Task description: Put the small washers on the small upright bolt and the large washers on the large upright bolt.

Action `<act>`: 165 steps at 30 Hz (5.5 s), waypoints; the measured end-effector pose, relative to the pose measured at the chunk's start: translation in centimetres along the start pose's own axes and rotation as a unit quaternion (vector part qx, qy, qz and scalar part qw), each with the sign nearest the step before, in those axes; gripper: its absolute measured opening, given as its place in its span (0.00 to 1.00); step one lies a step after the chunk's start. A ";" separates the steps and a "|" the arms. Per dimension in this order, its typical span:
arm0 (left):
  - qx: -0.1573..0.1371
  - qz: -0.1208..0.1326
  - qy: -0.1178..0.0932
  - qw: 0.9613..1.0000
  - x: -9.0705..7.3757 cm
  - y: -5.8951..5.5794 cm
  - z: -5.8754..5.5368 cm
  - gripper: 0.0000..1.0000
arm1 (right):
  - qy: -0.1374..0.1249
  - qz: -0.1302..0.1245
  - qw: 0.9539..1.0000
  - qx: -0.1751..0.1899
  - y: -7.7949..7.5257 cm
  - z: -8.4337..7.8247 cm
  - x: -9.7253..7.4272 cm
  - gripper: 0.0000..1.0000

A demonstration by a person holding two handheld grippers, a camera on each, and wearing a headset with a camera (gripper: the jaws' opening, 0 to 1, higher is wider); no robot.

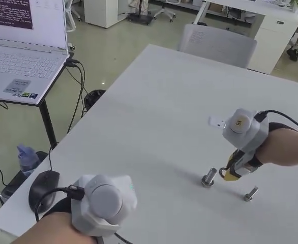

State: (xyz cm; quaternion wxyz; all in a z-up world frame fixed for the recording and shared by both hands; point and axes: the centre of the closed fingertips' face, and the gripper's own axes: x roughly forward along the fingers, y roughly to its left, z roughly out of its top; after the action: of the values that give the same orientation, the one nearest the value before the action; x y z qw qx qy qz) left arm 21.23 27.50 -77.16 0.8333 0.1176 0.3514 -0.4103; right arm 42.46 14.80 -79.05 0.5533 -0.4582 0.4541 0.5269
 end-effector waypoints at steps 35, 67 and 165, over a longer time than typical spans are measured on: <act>-0.010 0.000 0.017 1.000 0.4 0.8 -1.0 0.77 | 0.015 0.009 1.000 -0.013 -0.8 1.5 3.2 0.21; -0.027 0.005 0.022 0.999 0.0 1.3 -2.0 0.77 | 0.026 0.005 0.999 -0.024 -1.0 0.8 7.4 0.22; -0.085 0.091 -0.125 0.984 -3.5 -2.2 3.8 0.90 | -0.403 -0.165 0.851 0.292 16.9 -13.6 -8.5 0.80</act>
State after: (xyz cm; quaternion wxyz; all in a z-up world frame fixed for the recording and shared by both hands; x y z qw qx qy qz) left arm 19.92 26.40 -71.82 0.9115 0.0261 0.2657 -0.3127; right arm 25.02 0.39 -73.40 0.8749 -0.0912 0.2415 0.4097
